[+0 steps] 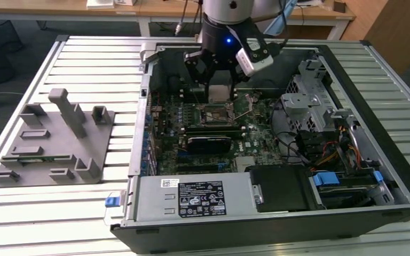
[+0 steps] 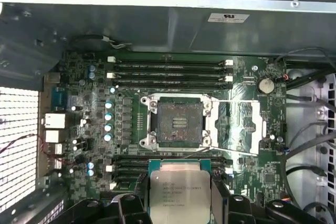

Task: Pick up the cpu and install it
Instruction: 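Pick up the cpu and move it towards the insertion slot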

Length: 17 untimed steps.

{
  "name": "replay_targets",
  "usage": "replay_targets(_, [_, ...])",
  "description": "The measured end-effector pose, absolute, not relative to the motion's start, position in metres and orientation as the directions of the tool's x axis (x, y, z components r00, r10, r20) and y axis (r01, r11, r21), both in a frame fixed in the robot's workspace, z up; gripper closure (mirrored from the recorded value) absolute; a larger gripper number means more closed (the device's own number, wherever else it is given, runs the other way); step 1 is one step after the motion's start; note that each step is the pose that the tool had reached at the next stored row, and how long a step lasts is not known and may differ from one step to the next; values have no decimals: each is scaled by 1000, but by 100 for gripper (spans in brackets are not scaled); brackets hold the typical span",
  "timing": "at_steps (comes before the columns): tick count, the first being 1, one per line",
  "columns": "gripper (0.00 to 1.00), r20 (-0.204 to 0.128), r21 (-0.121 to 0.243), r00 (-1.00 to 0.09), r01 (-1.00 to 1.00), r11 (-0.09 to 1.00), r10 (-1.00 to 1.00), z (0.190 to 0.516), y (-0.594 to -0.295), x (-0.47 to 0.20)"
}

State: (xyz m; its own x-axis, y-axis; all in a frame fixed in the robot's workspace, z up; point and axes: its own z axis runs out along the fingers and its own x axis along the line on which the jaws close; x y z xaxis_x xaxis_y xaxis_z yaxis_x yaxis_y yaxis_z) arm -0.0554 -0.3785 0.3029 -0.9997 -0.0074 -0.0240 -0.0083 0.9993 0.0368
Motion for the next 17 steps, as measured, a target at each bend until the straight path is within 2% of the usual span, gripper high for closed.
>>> replay_targets(17, [45, -20, 37, -1000, -8, 999, -7, 284, -357, -45])
